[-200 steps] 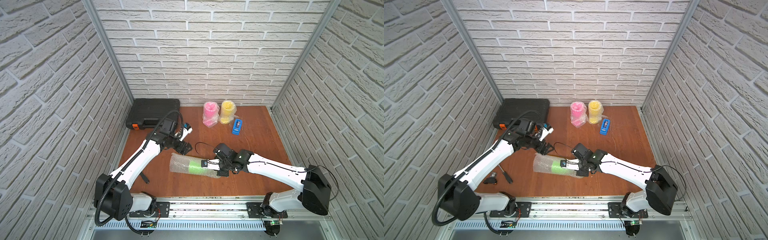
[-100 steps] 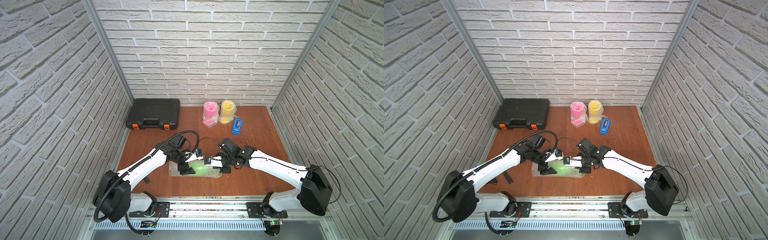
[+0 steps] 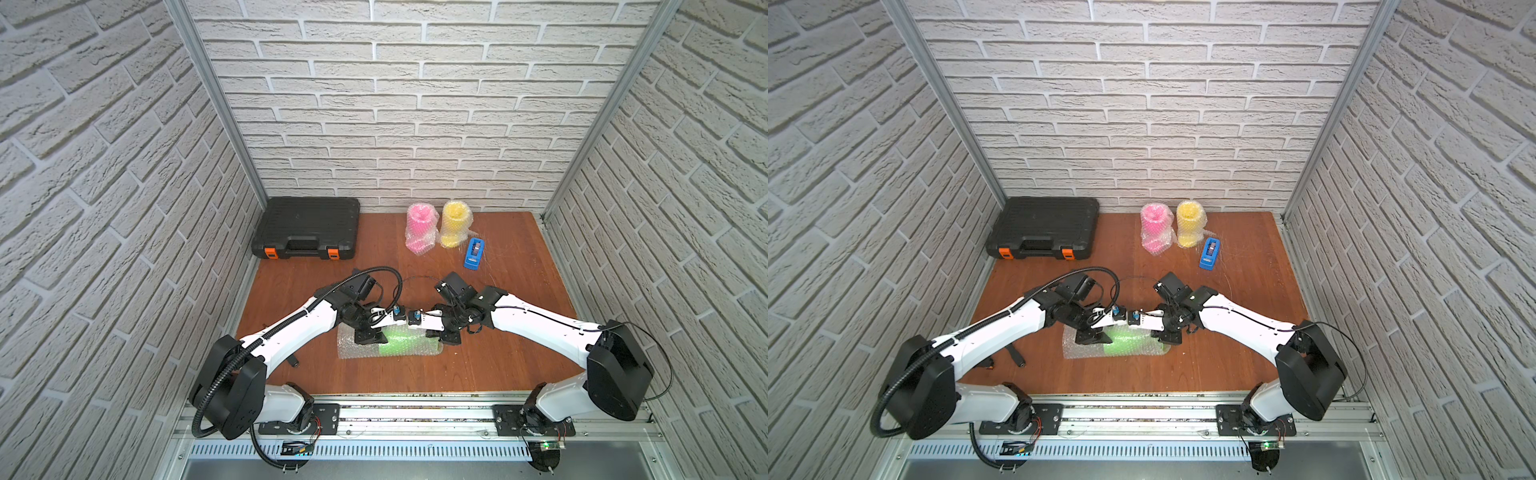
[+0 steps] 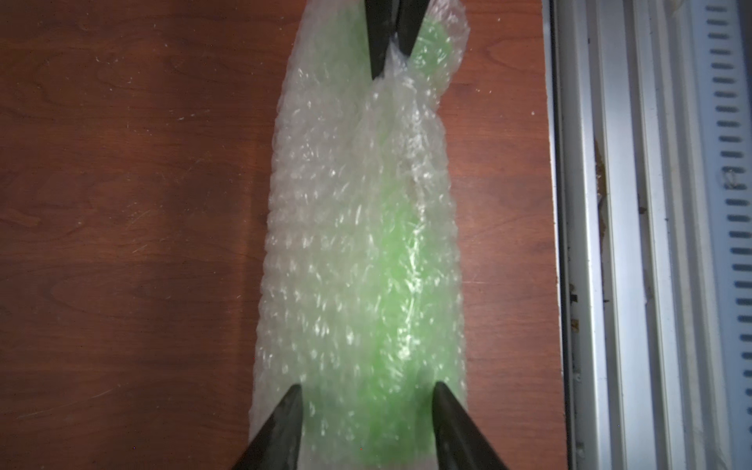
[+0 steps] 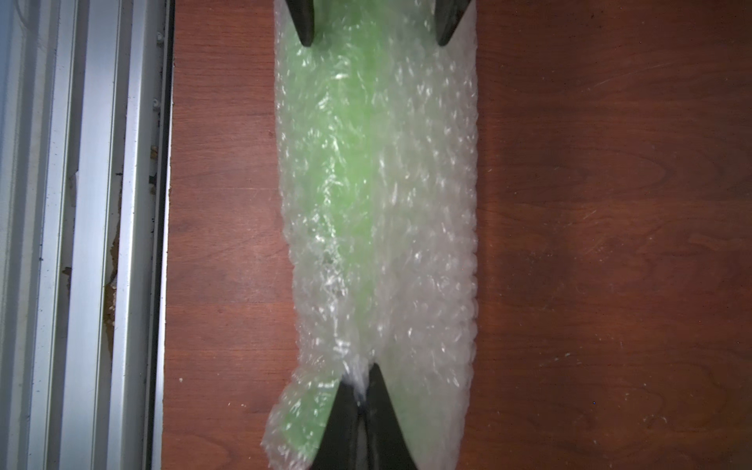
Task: Wrap wine glasses in bubble wrap
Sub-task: Wrap the wine glass in bubble wrap, then pull the tape from the tape cutter.
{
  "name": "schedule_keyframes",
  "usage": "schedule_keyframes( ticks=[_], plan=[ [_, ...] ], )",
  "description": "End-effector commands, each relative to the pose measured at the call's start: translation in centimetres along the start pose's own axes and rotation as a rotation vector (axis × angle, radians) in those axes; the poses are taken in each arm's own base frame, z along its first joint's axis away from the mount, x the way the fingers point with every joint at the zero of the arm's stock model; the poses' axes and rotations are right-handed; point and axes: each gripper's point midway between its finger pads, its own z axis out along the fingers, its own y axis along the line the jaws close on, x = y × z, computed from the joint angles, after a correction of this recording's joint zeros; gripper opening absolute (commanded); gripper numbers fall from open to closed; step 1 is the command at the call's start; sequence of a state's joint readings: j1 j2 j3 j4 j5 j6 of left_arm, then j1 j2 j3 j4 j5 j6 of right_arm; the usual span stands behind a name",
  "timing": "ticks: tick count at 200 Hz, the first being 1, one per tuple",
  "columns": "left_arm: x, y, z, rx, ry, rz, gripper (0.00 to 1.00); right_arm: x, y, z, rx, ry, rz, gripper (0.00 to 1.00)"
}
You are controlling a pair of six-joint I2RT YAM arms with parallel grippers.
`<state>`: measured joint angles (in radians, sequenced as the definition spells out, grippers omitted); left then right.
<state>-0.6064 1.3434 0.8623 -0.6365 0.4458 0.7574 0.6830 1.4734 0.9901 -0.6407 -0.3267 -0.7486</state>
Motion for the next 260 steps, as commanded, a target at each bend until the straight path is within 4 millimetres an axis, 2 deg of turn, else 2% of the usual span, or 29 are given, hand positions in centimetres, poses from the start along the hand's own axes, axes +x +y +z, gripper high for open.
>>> schedule_keyframes(
  ticks=[1,30,52,64,81,97,131,151,163,185,206,237,260],
  plan=[
    [1.3,0.2,0.5,-0.033,0.062,0.034,0.43,-1.1,-0.4,-0.7,-0.014,-0.047,0.013,0.03],
    [1.5,0.3,0.5,-0.045,0.078,0.043,0.26,-1.1,-0.6,-0.8,-0.014,-0.051,0.023,0.03],
    [1.2,0.3,0.5,-0.046,0.067,0.048,0.16,-1.3,-0.7,-1.1,-0.005,-0.06,0.025,0.03],
    [1.3,0.2,0.5,-0.042,0.068,0.044,0.15,-1.4,-0.7,-1.4,0.0,-0.067,0.025,0.08],
    [1.3,0.1,0.5,-0.035,0.073,0.041,0.12,-1.6,-0.6,-2.1,0.01,-0.083,0.031,0.24],
    [1.4,0.0,0.6,-0.03,0.077,0.038,0.11,-2.1,-0.6,-3.2,0.027,-0.119,0.037,0.34],
    [1.4,-0.1,0.5,-0.027,0.077,0.037,0.1,-3.9,-1.0,-6.3,0.074,-0.281,0.061,0.41],
    [1.5,-0.1,0.5,-0.03,0.082,0.038,0.1,-4.0,-3.3,-7.8,0.146,-0.351,0.175,0.4],
    [1.6,-0.1,0.5,-0.03,0.084,0.037,0.1,-3.2,-6.2,-8.6,0.231,-0.372,0.311,0.38],
    [1.7,0.0,0.5,-0.035,0.091,0.037,0.1,0.2,-12.5,-10.1,0.39,-0.412,0.682,0.36],
    [1.7,0.0,0.5,-0.038,0.091,0.038,0.1,4.5,-17.0,-10.9,0.445,-0.451,1.045,0.34],
    [1.8,0.1,0.4,-0.041,0.097,0.038,0.1,9.7,-20.8,-10.5,0.349,-0.49,1.457,0.32],
    [1.7,0.0,0.5,-0.038,0.094,0.039,0.1,11.7,-22.9,-9.8,0.218,-0.536,1.596,0.32]
  ],
)
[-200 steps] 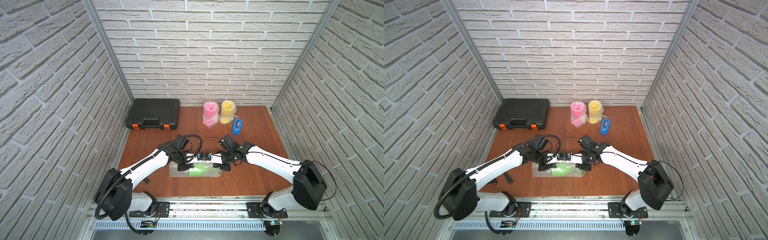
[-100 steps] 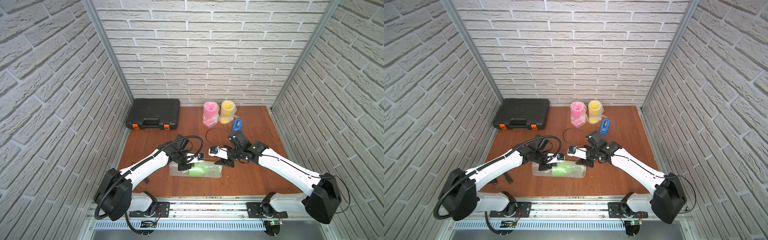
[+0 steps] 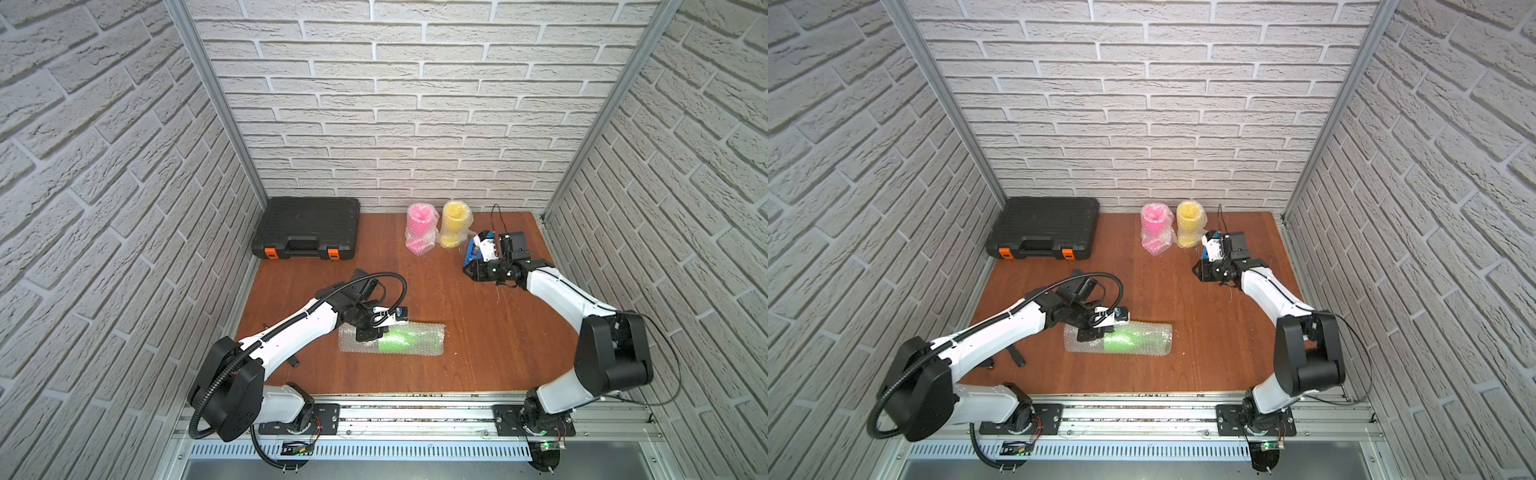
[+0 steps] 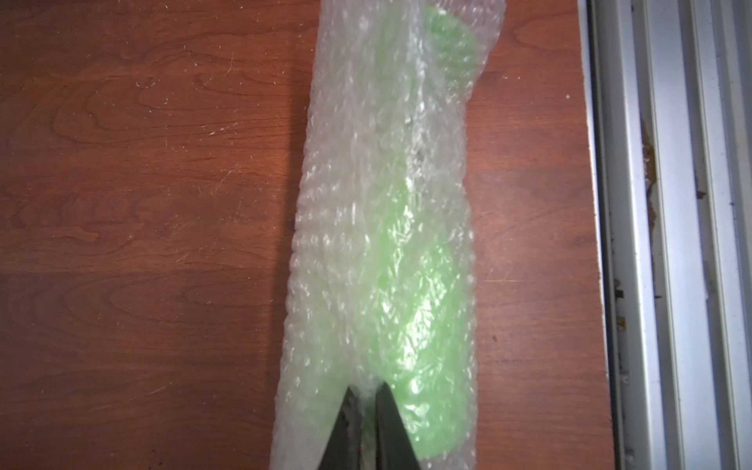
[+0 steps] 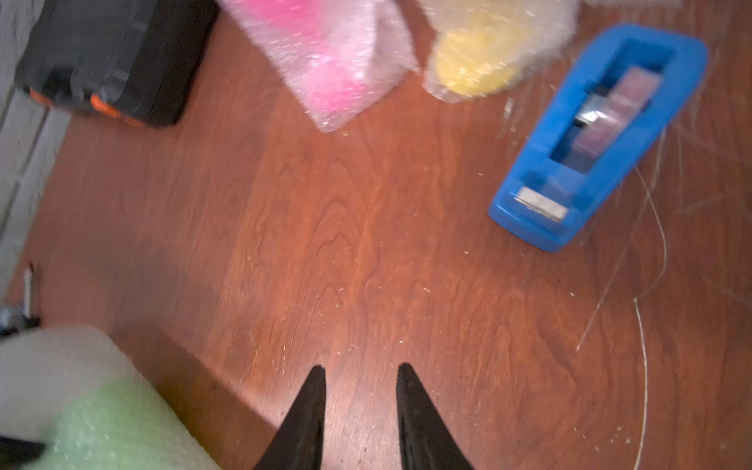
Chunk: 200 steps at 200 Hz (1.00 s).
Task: Wrap wine glasses in bubble wrap
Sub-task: Pull the tape from the tape cutter.
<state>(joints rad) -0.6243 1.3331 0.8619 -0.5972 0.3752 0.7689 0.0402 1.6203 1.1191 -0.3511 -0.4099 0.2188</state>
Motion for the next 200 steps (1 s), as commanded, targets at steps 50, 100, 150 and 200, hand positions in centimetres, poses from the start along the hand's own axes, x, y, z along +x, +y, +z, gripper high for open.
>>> schedule_keyframes(
  ticks=[50,100,150,200],
  plan=[
    [1.7,-1.1,0.6,0.032,0.067,-0.004,0.1,-4.6,-5.6,3.0,-0.147,0.006,0.449,0.37],
    [1.7,-1.1,0.7,0.035,0.07,-0.005,0.09,-5.4,-7.3,6.4,-0.185,0.058,0.491,0.28],
    [1.9,-1.2,0.7,0.036,0.077,-0.007,0.09,-5.5,-7.3,8.1,-0.239,0.088,0.514,0.26],
    [1.9,-1.1,0.9,0.04,0.079,-0.008,0.09,-5.7,-7.4,9.2,-0.27,0.103,0.529,0.21]
  ],
)
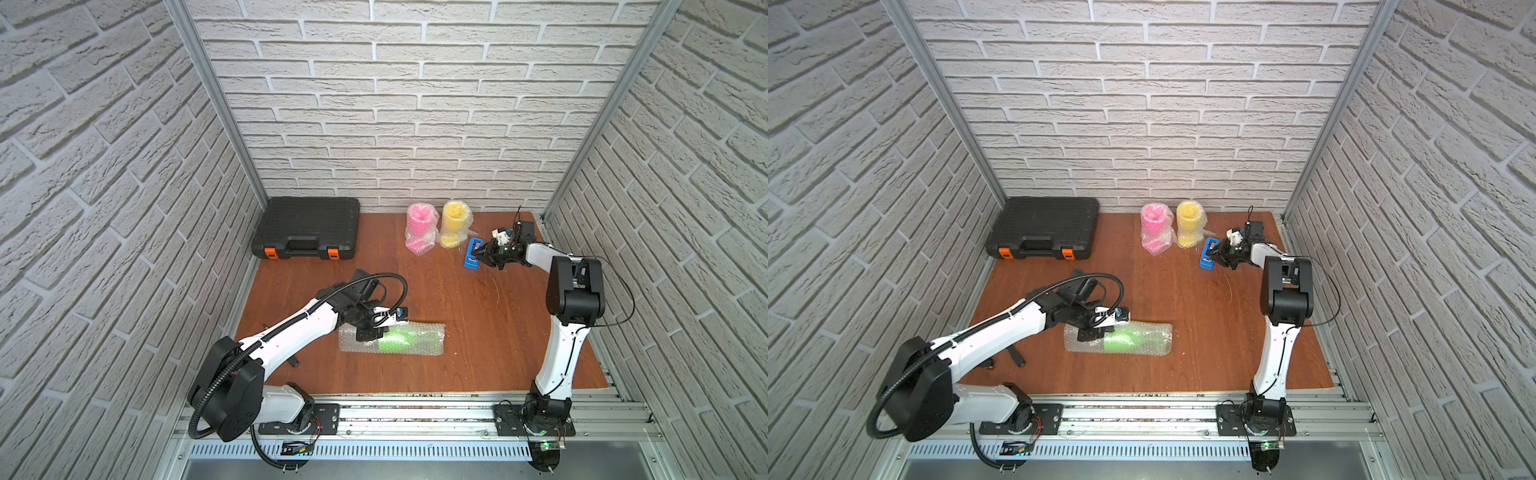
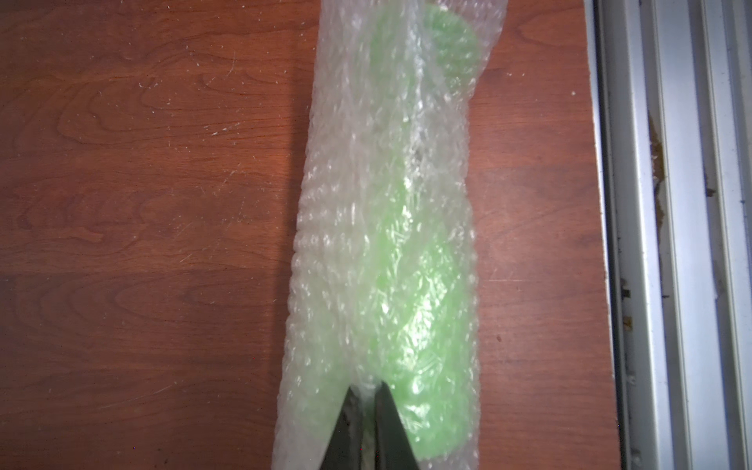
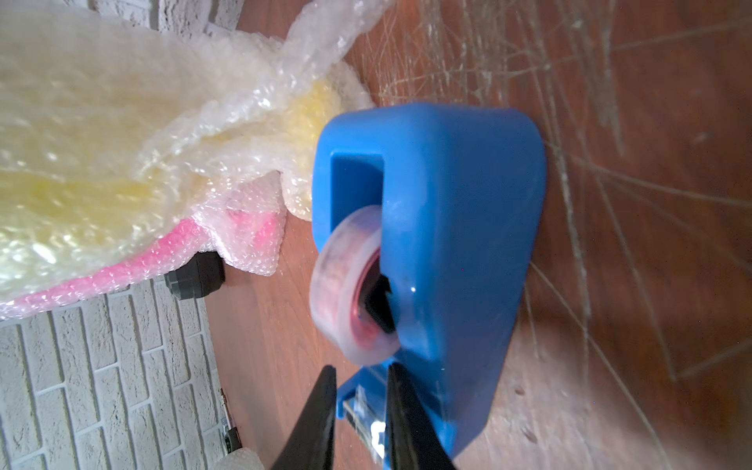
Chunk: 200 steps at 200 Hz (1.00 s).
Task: Wrap wine glasses in bubble wrap
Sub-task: Pull the tape from the tape cutter.
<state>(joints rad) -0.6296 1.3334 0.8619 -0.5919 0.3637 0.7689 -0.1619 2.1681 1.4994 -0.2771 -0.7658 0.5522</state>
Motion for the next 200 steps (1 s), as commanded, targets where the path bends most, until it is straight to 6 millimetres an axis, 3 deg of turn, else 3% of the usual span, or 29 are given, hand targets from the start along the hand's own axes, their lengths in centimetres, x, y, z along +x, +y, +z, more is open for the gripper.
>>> schedule_keyframes(
  ticks=[1,57,93,132,200],
  plan=[
    [1.9,-1.2,0.9,0.048,0.073,-0.014,0.09,0.5,0.4,1.0,-0.028,0.033,0.007,0.21],
    [2.0,-1.3,0.8,0.05,0.078,-0.015,0.09,0.5,1.2,0.0,-0.027,0.006,0.002,0.03],
    [1.9,-1.3,0.8,0.048,0.075,-0.014,0.08,1.1,3.7,-2.4,-0.04,-0.028,-0.008,0.03],
    [2.1,-1.2,0.8,0.047,0.085,-0.014,0.08,4.6,5.7,-4.4,-0.04,-0.001,-0.002,0.03],
    [2.0,-1.4,0.6,0.048,0.085,-0.008,0.08,12.5,4.8,-5.6,-0.002,0.061,0.028,0.03]
  ],
)
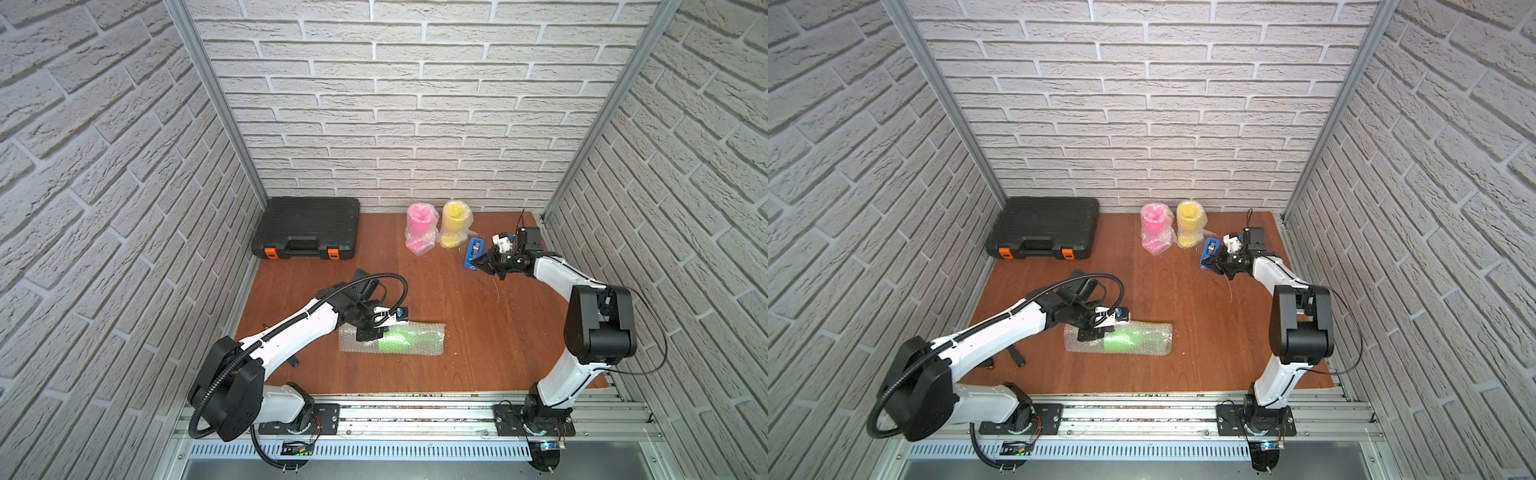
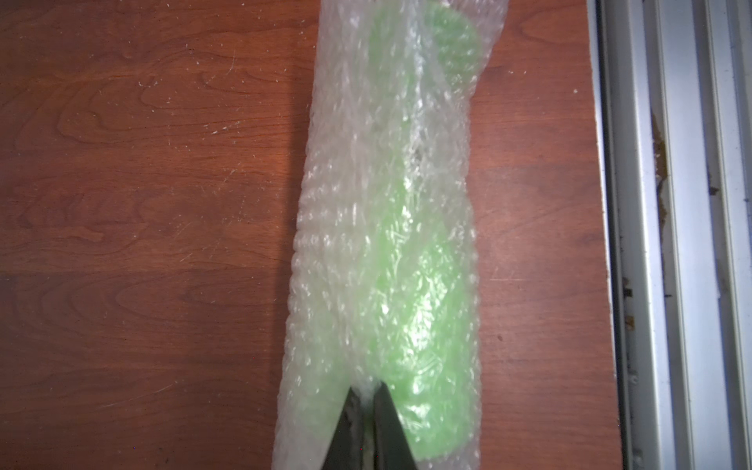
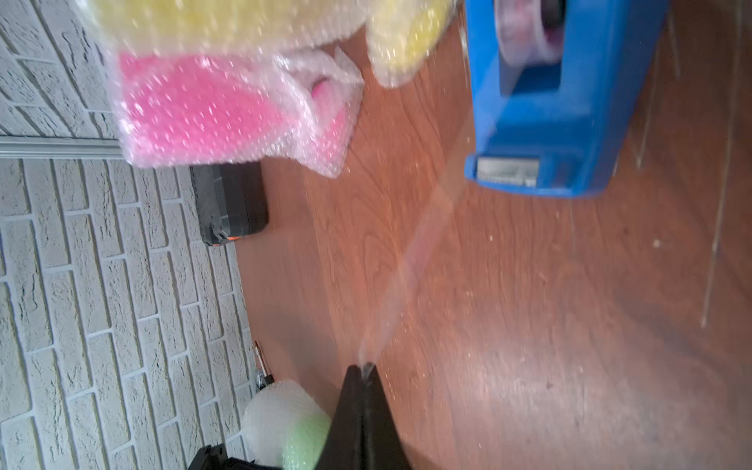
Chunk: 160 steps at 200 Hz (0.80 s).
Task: Wrap wine glasses in bubble wrap
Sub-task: Pull the tape from the tape cutter.
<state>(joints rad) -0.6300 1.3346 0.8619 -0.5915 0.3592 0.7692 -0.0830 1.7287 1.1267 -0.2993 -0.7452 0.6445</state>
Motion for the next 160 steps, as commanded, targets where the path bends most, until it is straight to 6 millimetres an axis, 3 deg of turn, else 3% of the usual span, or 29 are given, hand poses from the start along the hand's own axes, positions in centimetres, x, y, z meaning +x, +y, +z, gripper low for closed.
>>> schedule_keyframes(
  ticks=[1,36,88,130,160],
  plan=[
    [2.0,-1.5,0.6,0.05,0.081,-0.009,0.08,2.8,-0.3,0.0,0.009,0.038,0.016,0.03],
    [2.0,-1.6,0.7,0.058,0.085,-0.012,0.08,4.8,-3.0,2.0,0.028,0.095,0.044,0.03],
    [2.2,-1.6,0.8,0.061,0.091,-0.013,0.08,5.9,-6.2,4.0,0.072,0.141,0.072,0.03],
    [2.0,-1.5,0.9,0.063,0.088,-0.015,0.08,8.4,-7.2,3.1,0.115,0.157,0.098,0.17],
    [2.1,-1.5,0.9,0.063,0.093,-0.016,0.08,10.6,-5.9,1.1,0.102,0.154,0.074,0.24]
  ],
)
